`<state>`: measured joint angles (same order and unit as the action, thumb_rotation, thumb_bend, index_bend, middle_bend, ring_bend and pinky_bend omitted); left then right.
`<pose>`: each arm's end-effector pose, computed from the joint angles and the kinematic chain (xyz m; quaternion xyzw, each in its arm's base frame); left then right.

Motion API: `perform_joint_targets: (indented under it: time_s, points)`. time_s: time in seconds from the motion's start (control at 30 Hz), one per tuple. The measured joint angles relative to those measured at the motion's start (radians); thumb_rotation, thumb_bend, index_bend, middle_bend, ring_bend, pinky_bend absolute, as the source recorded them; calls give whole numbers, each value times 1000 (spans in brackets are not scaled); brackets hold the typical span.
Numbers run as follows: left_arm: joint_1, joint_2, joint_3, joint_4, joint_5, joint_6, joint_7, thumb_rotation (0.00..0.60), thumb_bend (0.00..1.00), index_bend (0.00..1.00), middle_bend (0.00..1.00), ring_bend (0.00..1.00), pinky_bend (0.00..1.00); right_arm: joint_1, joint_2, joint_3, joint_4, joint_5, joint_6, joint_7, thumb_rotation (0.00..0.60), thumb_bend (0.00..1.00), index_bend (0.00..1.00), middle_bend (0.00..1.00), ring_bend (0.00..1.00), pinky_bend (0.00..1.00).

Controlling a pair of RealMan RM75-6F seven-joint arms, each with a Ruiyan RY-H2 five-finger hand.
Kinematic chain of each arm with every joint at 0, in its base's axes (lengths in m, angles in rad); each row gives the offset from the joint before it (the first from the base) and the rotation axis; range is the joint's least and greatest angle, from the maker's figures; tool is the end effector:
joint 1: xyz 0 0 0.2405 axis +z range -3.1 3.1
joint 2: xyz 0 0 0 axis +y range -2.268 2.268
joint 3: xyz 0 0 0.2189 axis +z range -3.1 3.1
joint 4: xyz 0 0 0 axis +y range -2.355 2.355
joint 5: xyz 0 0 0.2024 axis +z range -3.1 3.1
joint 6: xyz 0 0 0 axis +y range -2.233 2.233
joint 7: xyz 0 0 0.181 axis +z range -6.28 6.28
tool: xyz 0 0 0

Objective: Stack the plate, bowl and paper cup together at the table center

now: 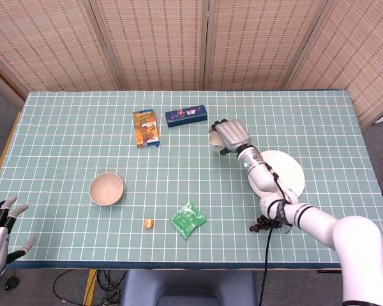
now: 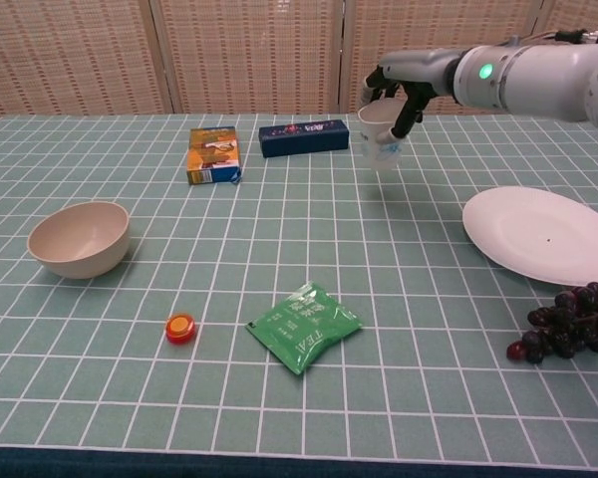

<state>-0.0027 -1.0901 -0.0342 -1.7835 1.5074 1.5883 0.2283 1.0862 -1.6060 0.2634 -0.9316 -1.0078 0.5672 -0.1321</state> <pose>-0.2545 0.1879 0.1582 -0.5806 -0.3618 -0.3619 0.6332 -0.0875 -0.4785 0.0002 0.7535 -0.3606 0.3247 0.4436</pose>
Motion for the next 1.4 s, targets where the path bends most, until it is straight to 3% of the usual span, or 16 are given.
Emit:
perform_joint_targets:
  time_s: [0.47,0.8,0.9,1.1,1.4]
  points:
    - [9,3,2,5,-16,-1,-5,600,221,221,103,109,193,13,-100,-18,236,35,-102,6,600,296,332,258,239,495]
    - [10,-1,1,16,-19,-5,-16,600,221,221,103,109,193,24,-125,-10,297,16,-170,58,600,259,12,72,84,305]
    - [10,-1,1,17,-17,-5,-18,600,221,221,103,109,192,19,-108,-6,272,7,-164,69,600,259,0,20,40,242]
    - [6,-1,-1,18,-10,-6,-23,600,221,220,103,109,192,-19,-22,-5,139,-36,-90,86,600,258,0,10,6,192]
    - [-10,-8,-7,15,-3,-21,-19,600,221,220,103,109,192,-205,231,-41,-235,-137,191,93,600,258,0,87,6,190]
